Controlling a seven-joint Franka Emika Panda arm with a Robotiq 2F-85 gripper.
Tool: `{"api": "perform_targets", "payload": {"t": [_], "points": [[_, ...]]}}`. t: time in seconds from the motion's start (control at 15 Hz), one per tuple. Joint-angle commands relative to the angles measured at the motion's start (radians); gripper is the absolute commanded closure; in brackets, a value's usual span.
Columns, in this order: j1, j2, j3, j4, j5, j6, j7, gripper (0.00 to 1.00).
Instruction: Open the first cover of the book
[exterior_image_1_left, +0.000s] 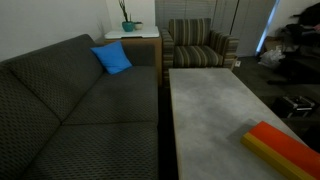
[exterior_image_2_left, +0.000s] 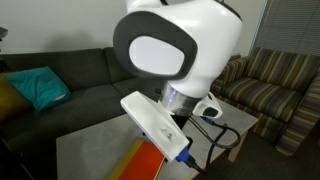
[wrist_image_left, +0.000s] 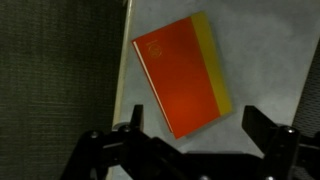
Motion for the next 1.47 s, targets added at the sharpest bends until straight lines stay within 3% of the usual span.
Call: {"api": "perform_targets", "payload": {"t": [0.0, 0.53, 0.6, 1.0, 1.4], "points": [[-0.005, 0.174, 0.005, 0.174, -0.085, 0.002, 0.063, 0.0], [0.0, 0.419, 0.026, 0.518, -0.294, -0.22, 0.068, 0.0], [-0.009, 0.365, 0.036, 0.433, -0.276, -0.148, 0.079, 0.0], [0.009, 0.449, 0.034, 0.536, -0.3, -0.208, 0.085, 0.0], [-0.006, 0.609, 0.123, 0.665, -0.287, -0.23, 0.013, 0.0]]}}
